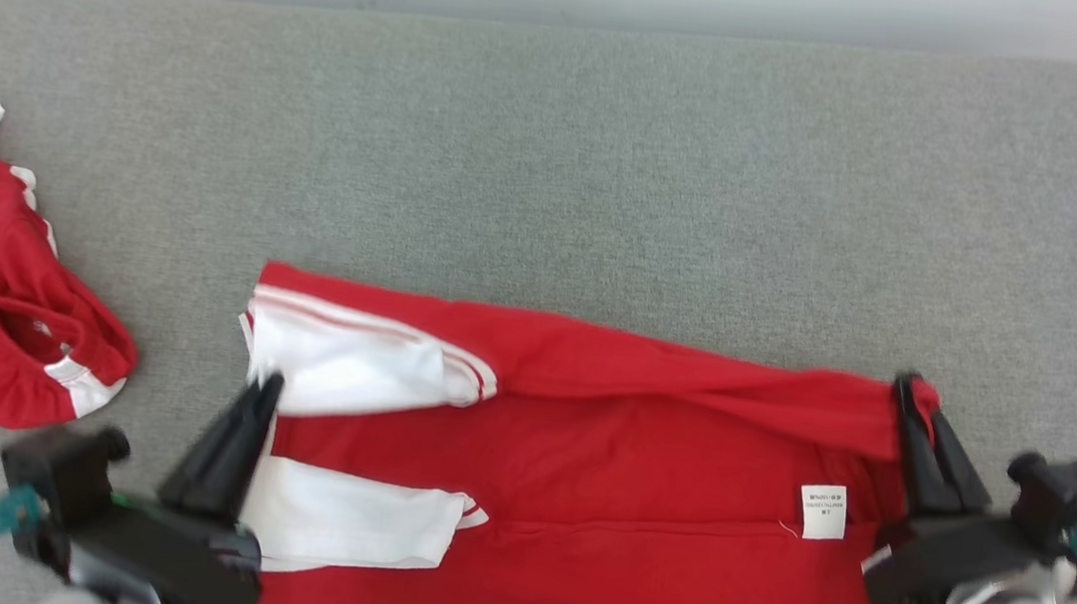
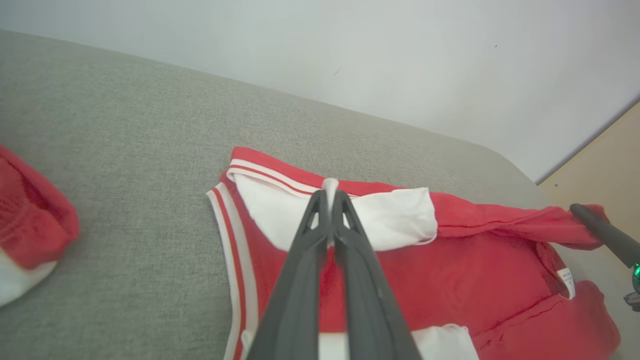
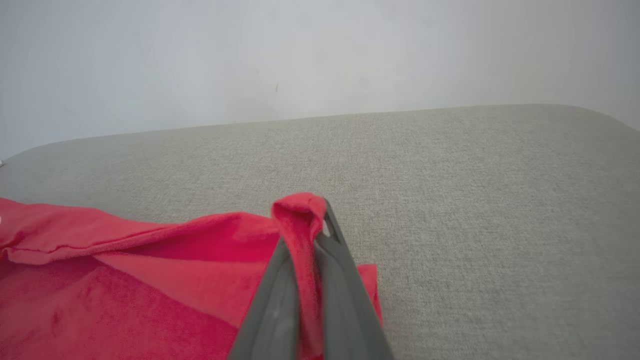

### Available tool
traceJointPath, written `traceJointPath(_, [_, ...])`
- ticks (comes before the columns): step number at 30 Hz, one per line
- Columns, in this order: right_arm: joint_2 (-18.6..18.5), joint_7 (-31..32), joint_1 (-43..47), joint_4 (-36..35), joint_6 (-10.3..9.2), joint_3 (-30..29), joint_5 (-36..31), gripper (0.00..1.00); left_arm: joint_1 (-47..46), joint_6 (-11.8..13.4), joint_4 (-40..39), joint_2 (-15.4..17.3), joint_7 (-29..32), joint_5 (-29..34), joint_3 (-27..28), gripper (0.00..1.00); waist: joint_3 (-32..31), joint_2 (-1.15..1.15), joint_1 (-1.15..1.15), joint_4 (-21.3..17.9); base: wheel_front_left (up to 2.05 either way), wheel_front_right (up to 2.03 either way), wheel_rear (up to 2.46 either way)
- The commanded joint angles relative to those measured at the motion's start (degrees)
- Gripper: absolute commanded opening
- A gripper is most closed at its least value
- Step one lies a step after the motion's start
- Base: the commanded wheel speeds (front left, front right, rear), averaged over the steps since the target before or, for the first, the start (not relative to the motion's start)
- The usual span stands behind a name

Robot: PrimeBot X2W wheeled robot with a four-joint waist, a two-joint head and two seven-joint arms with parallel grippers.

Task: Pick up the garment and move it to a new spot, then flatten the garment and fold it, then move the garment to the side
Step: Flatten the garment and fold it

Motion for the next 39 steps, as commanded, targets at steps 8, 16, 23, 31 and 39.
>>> traceJointPath(8, [1.02,-0.32,7.35,-4.85,-0.13,-2.29,0.46,1.00,8.33,-0.91,-0.06,-5.34,-0.03,2.57,3.86,1.00,-2.77,0.01,0.01,-0.05,0.00,0.00,0.00])
traceJointPath(16, [0.98,0.17,9.89,-8.34,-0.13,-4.35,3.05,1.00,11.14,-1.35,-2.19,-10.48,-0.03,9.86,15.64,1.00,-4.01,0.01,0.01,-0.18,0.00,0.00,0.00])
traceJointPath(23, [1.98,3.05,10.01,-4.05,-0.14,-7.09,2.24,1.00,13.01,-1.84,-7.44,-15.90,-0.02,24.49,29.70,1.00,-4.55,0.01,0.01,0.33,0.00,0.00,0.00])
traceJointPath(31, [3.73,3.79,8.24,5.06,-0.14,-7.10,0.98,1.00,14.97,-2.77,-7.94,-19.84,-0.03,32.21,35.42,1.00,-4.75,0.01,0.01,1.12,0.00,0.00,0.00])
traceJointPath(39, [5.13,5.04,6.76,12.56,-0.13,-3.78,2.40,0.00,14.74,-2.81,-6.56,-20.41,-0.03,33.35,34.68,1.00,-4.82,0.01,0.01,2.02,0.00,0.00,0.00])
